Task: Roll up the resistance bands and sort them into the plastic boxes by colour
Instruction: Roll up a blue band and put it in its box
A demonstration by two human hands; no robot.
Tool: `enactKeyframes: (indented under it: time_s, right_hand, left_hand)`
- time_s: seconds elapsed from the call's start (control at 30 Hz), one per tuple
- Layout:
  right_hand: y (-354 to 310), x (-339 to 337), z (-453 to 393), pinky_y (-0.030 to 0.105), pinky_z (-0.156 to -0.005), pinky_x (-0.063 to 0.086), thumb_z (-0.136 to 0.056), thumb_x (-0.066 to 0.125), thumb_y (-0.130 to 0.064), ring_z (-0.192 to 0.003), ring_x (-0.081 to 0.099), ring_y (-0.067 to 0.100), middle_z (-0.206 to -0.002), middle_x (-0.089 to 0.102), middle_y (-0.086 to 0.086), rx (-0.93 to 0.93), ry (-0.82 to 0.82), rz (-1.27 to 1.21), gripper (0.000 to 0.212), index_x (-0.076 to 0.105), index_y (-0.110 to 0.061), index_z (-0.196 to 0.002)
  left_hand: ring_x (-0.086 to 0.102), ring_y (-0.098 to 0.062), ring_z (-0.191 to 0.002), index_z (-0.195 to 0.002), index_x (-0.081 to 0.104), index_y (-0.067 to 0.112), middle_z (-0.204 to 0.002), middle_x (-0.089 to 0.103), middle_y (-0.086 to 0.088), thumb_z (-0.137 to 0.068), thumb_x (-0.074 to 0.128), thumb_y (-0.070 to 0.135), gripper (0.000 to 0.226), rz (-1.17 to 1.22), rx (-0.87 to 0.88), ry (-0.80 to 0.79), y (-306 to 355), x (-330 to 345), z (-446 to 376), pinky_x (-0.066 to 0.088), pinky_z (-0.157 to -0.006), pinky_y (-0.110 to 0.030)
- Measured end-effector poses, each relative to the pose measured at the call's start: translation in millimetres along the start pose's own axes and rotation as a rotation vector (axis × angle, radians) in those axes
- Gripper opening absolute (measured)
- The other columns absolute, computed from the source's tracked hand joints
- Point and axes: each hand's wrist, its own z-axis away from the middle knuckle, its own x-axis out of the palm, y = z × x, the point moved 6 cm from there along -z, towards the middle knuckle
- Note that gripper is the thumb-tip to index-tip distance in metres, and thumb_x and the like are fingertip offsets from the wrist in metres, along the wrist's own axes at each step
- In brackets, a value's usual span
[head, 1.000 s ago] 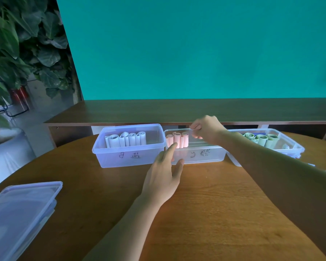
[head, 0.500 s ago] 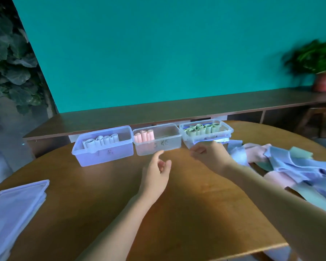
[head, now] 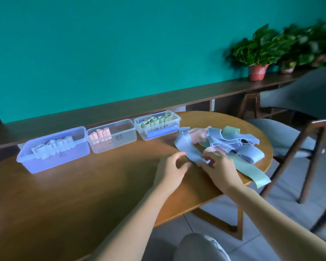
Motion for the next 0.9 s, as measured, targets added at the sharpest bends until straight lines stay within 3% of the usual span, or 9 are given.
enactKeyframes:
  time_s: [0.1,0.27,0.43,0.57,0.77,0.9]
  right_hand:
    - [10,-4,-2,0.027,-0.076,0.046,-0.087,0.074,-0.016,-0.082,0.062,0.017,-0.098,0.068,-0.003,0.041,0.016,-0.046,0.016,0.071,-0.023,-0.102]
    - [13,0,-4,0.024,-0.074,0.041,-0.091,0.07,-0.017,-0.093,0.066,0.023,-0.105,0.074,0.006,0.059,-0.012,-0.037,0.018,0.077,-0.012,-0.108]
    - [11,4,-3,0.015,-0.077,0.036,-0.09,0.071,-0.017,-0.097,0.065,0.017,-0.115,0.071,0.003,0.045,-0.059,-0.043,0.026,0.074,-0.014,-0.116]
    - [-1,4,1,0.012,-0.069,0.036,-0.092,0.072,-0.025,-0.086,0.058,0.009,-0.104,0.067,-0.004,-0.017,-0.113,-0.081,0.02,0.075,-0.022,-0.112]
    - [-42,1,22,0.013,-0.074,0.047,-0.09,0.074,-0.034,-0.083,0.063,-0.001,-0.092,0.071,-0.016,-0.086,-0.179,-0.271,0.015,0.077,-0.027,-0.102]
    - [-91,-1,30,0.017,-0.071,0.052,-0.088,0.077,-0.039,-0.077,0.067,0.003,-0.083,0.075,-0.016,-0.13,-0.154,-0.403,0.006,0.076,-0.034,-0.09]
  left_hand:
    - [0.059,-0.008,-0.107,-0.118,0.071,0.034,-0.113,0.063,0.012,-0.081,0.079,0.047,0.04,-0.081,0.047,-0.039,10,17,-7,0.048,-0.094,-0.027]
    - [0.059,-0.012,-0.096,-0.098,0.078,0.032,-0.1,0.061,0.009,-0.081,0.08,0.041,0.019,-0.139,0.111,-0.064,20,33,-15,0.05,-0.087,-0.032]
    - [0.059,-0.013,-0.092,-0.094,0.08,0.021,-0.097,0.063,0.003,-0.089,0.074,0.028,0.01,-0.112,0.091,-0.014,19,26,-11,0.048,-0.084,-0.03]
    - [0.059,-0.013,-0.085,-0.091,0.076,0.013,-0.094,0.062,0.001,-0.096,0.066,0.021,0.014,-0.043,0.047,0.062,21,10,6,0.04,-0.071,-0.014]
    - [0.066,-0.01,-0.079,-0.095,0.073,0.015,-0.088,0.07,0.002,-0.1,0.057,0.022,0.018,0.071,-0.035,0.156,16,-32,40,0.053,-0.077,-0.03]
    - [0.067,-0.007,-0.085,-0.093,0.076,0.023,-0.09,0.074,0.012,-0.098,0.061,0.028,0.017,0.145,-0.076,0.299,25,-80,60,0.05,-0.077,-0.024]
